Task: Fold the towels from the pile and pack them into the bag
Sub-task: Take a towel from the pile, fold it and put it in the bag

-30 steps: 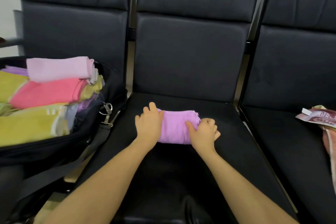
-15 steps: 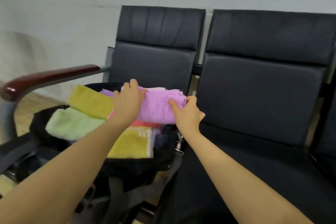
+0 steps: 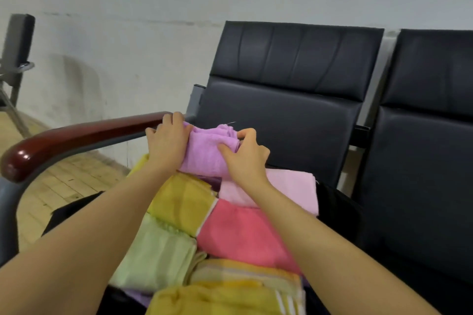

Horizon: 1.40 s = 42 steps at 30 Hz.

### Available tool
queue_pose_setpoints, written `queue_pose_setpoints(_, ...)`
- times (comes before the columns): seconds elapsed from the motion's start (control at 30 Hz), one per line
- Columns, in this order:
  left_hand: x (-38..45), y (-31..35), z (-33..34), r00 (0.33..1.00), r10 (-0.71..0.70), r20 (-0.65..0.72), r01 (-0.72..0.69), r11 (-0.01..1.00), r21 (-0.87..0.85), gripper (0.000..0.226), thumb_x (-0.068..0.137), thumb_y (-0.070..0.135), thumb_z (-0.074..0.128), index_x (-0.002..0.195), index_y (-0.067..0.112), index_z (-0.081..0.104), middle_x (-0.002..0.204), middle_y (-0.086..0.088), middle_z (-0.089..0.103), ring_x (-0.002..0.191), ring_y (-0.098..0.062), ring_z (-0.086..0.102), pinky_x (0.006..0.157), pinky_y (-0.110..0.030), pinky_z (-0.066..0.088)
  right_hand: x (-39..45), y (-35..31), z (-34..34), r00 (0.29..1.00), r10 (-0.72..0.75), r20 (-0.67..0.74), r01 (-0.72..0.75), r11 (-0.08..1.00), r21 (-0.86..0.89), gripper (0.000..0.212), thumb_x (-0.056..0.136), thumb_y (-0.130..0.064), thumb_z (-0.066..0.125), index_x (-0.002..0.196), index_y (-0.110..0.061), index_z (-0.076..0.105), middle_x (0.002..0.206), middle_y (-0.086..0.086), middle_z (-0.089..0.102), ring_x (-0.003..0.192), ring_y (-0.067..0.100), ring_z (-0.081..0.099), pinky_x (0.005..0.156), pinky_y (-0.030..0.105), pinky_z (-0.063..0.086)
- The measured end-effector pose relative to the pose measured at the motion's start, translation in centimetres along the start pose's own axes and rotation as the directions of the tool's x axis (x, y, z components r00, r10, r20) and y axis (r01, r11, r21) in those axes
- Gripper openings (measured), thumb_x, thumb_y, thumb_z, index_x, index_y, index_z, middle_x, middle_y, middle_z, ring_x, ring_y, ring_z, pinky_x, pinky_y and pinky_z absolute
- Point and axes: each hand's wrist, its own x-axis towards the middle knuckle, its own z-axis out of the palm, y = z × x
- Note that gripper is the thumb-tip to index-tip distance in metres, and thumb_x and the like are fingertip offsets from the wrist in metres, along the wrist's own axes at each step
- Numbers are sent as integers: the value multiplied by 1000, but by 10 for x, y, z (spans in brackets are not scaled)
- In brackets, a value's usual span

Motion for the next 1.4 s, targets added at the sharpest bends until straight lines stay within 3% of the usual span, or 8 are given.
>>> queue_pose_setpoints(0.37,18,-25,55,998,-8,62,11,998,-61,31,100,28,44,119,4,46,111,-20,54,99,-41,54,90,-47,33,10,45,59,999,23,35,-10,947,-320,28,94,-36,52,109,-16,40,105,5,69,99,25,60,94,37,18)
queue_pose_setpoints(0.47,11,-26,49,989,123,-86,-111,985,132,36,89,28,61,111,2,54,103,-24,55,88,-43,55,77,-48,41,14,52,61,999,11,53,17,870,-492,26,94,-32,47,110,-13,38,101,7,70,95,27,61,92,40,20)
queue_pose_setpoints(0.57,-10,-20,34,891,336,-307,-283,937,206,33,86,34,46,99,7,60,101,-17,58,90,-35,49,74,-43,35,12,62,58,998,38,52,-2,830,-558,31,94,-30,46,116,-11,36,102,7,70,96,27,61,93,42,22)
queue_pose_setpoints(0.7,-45,-19,38,930,360,68,-366,905,217,57,88,46,25,105,14,70,113,-15,64,111,-42,53,89,-49,44,7,56,51,997,10,73,39,765,-642,51,92,-33,53,136,-20,32,130,6,52,119,28,46,98,44,25)
queue_pose_setpoints(0.8,-42,-25,41,920,156,359,-233,955,182,74,87,61,1,148,31,31,159,-5,17,142,-42,17,114,-47,17,9,55,37,943,-166,288,325,640,-697,57,97,-39,45,149,-31,21,156,-2,21,141,21,21,110,44,12)
queue_pose_setpoints(1.0,-29,-20,53,835,41,549,-184,961,208,60,95,62,16,151,40,10,161,3,-6,145,-33,12,117,-41,13,13,69,35,826,124,550,393,574,-719,54,101,-51,12,153,-36,8,161,-6,7,148,19,6,113,53,-9)
queue_pose_setpoints(1.2,-29,-10,38,838,77,540,-283,908,309,56,98,55,14,151,36,15,161,-1,-1,146,-35,-11,114,-51,-12,14,64,23,836,94,541,360,649,-670,51,102,-48,16,151,-37,15,160,-5,14,146,17,13,114,52,0)
queue_pose_setpoints(1.4,-71,32,-12,898,240,369,-315,936,157,55,96,50,23,146,29,34,160,-1,15,144,-26,18,115,-41,14,-26,48,-45,897,-54,439,360,665,-654,50,102,-40,30,150,-31,23,157,-3,25,144,16,19,112,46,11)
